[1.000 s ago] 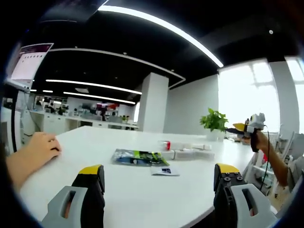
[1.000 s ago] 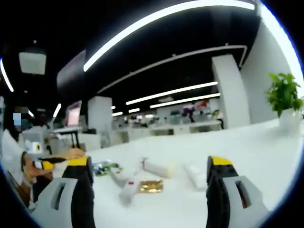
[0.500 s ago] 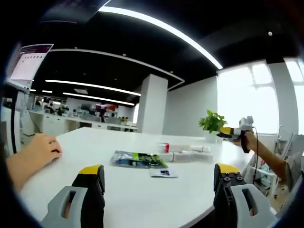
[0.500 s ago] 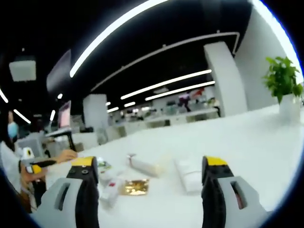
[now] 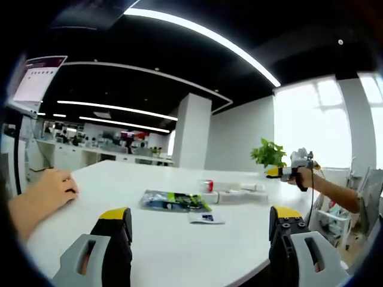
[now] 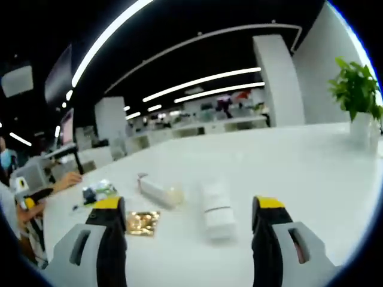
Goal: Arrange the skincare products in the storage area until every visible bottle or jar stands upright without overlapping.
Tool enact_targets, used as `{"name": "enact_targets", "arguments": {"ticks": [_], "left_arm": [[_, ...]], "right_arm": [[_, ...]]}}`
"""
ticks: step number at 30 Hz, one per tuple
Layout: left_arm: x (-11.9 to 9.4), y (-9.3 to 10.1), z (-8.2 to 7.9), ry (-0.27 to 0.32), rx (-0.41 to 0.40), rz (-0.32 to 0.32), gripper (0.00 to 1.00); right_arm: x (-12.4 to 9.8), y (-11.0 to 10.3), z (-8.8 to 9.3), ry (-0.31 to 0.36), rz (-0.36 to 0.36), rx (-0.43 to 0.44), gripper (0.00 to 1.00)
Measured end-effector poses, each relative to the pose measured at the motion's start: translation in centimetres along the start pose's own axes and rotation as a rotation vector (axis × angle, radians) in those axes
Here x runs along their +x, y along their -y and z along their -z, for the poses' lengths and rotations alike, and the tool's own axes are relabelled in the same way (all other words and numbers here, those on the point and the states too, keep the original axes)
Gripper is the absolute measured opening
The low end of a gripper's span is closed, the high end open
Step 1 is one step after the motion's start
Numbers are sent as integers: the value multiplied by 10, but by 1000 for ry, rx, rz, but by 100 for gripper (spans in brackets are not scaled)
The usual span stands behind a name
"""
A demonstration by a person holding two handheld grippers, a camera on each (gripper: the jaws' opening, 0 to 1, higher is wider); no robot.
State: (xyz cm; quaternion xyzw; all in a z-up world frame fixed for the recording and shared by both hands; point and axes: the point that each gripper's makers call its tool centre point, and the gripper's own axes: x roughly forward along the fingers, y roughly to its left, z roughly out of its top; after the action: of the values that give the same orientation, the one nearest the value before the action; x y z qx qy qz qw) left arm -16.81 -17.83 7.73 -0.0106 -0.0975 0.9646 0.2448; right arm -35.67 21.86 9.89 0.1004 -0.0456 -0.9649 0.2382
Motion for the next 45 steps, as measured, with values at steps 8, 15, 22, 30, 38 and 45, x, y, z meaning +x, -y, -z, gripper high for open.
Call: {"name": "enact_targets", "arguments": {"ticks": [8, 15, 22, 30, 38, 45], "left_arm": [[0, -2, -1, -2, 5, -5, 98], [0, 0, 0, -6, 5, -1, 98], [2, 1, 0, -7, 8, 5, 98], [0, -2, -1, -4, 4, 0, 97], [-3, -2, -5, 10, 6, 1, 97], [-2, -5, 0, -12, 18, -8, 96]], "right_arm": [[10, 14, 7, -68, 28, -14, 84], [22, 23, 15, -126, 42, -9, 83], [32, 26, 33, -243, 45, -60, 82], [39, 30, 45, -336, 49, -95, 84], [45, 30, 52, -375, 41, -80, 82], [52, 31, 53, -399, 44, -69, 80]]}}
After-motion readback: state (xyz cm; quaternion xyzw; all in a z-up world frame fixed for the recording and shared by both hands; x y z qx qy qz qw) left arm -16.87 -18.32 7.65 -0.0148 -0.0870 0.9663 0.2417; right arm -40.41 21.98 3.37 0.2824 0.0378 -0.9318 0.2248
